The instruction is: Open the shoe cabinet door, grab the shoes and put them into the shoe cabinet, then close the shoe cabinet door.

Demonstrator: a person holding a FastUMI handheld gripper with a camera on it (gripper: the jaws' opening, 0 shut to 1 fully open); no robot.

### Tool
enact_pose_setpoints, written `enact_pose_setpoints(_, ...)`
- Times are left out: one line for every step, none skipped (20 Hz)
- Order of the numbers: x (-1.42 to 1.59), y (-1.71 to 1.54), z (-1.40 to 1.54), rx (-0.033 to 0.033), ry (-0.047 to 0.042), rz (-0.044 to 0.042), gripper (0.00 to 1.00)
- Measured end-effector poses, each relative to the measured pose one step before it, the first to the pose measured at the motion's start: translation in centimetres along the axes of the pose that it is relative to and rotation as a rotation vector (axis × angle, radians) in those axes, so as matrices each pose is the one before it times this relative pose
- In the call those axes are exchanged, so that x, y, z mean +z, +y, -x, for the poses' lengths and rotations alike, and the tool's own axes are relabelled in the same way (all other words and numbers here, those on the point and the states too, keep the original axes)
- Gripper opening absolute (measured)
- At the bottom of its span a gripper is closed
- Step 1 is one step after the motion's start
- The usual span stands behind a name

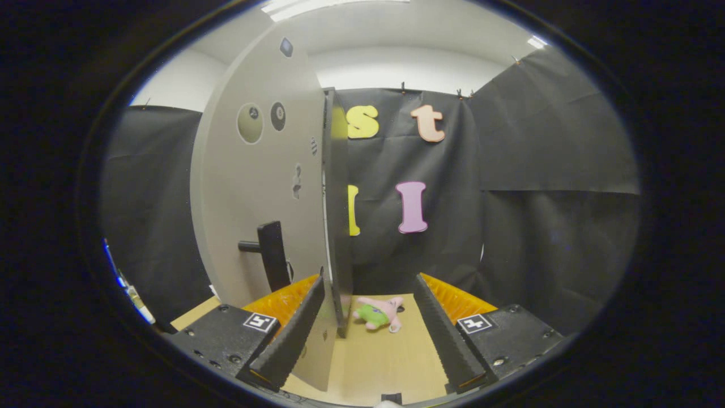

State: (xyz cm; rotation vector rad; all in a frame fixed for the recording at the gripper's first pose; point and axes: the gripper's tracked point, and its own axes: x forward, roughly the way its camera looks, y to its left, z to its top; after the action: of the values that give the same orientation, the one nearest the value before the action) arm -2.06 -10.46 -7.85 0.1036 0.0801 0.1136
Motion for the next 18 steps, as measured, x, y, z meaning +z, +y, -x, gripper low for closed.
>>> enact_pose_setpoints(0.134,0.513,-0.175,0.01116,-0.00051,0.00467,1.00)
enact_pose_setpoints(-0.056,-0.015,-0.068,-0.00319,-0.00072,0.01460,1.00)
enact_pose_setpoints(0.478,0.115,0.113,0.00130,-0.00342,0.01786,0.99)
enact_pose_setpoints(-0.154,0.184,-0.063,-0.00241,0.00402,0.00901,0.97)
enact_pose_setpoints(-0.019,0.101,0.039,-0.00080,0.00307,0.00180,0.97)
enact_pose_setpoints(-0.059,0.063,-0.009,-0.00029,0.00604,-0.00256,0.97)
enact_pose_setpoints(-0.011,0.001,-0.019,-0.00180,0.00553,-0.00805,0.97)
enact_pose_setpoints(0.159,0.060,0.146,-0.00352,-0.00129,-0.00988,0.97)
enact_pose_setpoints(0.113,0.078,0.058,-0.00447,-0.00040,-0.00303,0.97)
enact_pose_setpoints(-0.054,0.834,-0.378,0.01356,0.00287,0.00210,0.97)
enact_pose_setpoints(0.185,0.198,0.643,-0.00400,-0.00289,0.01434,0.96)
enact_pose_setpoints(0.123,0.086,-0.335,-0.00427,-0.00015,0.02194,0.95)
enact_pose_setpoints(0.040,0.256,0.024,-0.00192,-0.00071,0.01726,0.95)
enact_pose_setpoints(1.313,0.655,-1.537,0.00301,-0.00321,0.01062,0.95)
enact_pose_setpoints(0.124,0.665,0.022,0.00540,0.00132,0.00216,0.94)
enact_pose_setpoints(0.094,0.702,0.049,0.00915,-0.00341,-0.00214,0.95)
enact_pose_setpoints(0.256,0.821,-0.022,0.01148,-0.00373,-0.00416,0.95)
enact_pose_setpoints(0.001,0.919,-0.122,0.01204,0.00454,-0.00187,0.95)
